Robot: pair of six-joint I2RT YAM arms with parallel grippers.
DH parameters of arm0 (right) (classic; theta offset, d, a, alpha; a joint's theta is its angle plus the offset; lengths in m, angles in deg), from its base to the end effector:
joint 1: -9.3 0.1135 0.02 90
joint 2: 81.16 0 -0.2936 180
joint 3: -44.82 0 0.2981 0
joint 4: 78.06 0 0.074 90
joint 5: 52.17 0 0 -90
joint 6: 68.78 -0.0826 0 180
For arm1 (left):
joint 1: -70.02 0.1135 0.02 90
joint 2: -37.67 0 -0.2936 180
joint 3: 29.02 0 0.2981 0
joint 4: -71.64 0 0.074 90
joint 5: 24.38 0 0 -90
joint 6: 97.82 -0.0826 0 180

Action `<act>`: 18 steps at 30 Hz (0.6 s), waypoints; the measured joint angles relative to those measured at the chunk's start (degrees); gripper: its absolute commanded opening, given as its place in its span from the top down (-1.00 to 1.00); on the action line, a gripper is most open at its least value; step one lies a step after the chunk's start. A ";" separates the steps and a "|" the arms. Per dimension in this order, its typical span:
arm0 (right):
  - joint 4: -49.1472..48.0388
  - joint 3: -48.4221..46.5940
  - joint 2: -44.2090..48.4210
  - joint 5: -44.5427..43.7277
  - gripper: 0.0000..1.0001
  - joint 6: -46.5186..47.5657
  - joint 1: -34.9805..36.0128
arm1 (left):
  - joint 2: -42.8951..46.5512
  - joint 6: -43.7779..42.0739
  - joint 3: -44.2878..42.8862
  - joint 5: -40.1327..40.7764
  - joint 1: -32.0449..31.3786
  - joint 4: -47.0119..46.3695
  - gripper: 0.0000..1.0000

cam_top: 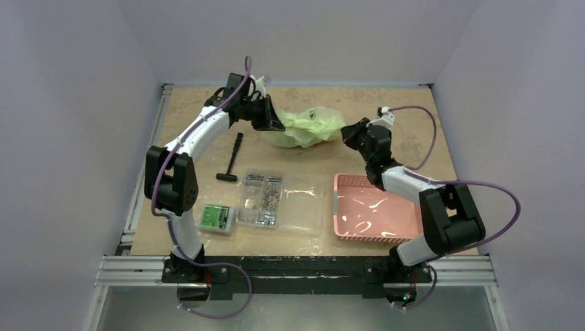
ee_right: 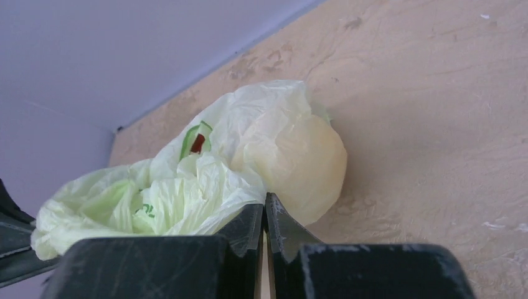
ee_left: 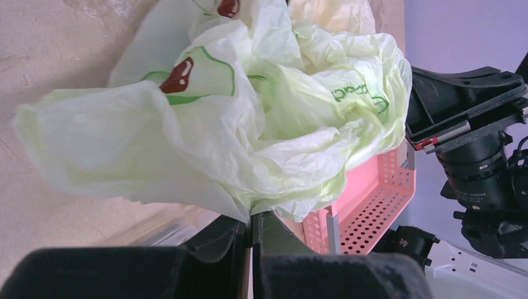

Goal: Take the fake fruits out of the plastic bag
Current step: Untie the plastic bag at the center of the board.

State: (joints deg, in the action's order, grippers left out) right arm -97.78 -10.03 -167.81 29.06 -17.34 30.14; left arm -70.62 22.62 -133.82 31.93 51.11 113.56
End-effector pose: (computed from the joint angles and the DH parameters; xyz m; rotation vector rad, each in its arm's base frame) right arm 0.3861 0.1335 0.2169 0.3911 1.7777 0.6069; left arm 0.4675 -0.2086 0.2725 0.0566 2.4699 -1.0942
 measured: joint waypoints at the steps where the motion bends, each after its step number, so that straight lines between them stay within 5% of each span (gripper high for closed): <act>1: -1.66 1.53 0.55 1.90 1.00 -2.34 -2.01 | 0.09 0.02 0.11 0.00 0.33 -0.13 1.00; 9: -2.43 3.48 -0.22 9.84 1.00 -5.77 -4.09 | 0.09 0.50 0.85 -0.24 1.25 -0.48 1.00; 18: 13.92 -5.57 2.23 -1.18 -0.26 14.93 2.23 | 0.09 1.70 1.20 -1.44 1.27 -1.16 1.00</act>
State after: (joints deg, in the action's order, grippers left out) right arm -83.86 -15.60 -165.58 27.88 -2.42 32.37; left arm -70.53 24.32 -132.62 30.48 52.37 112.40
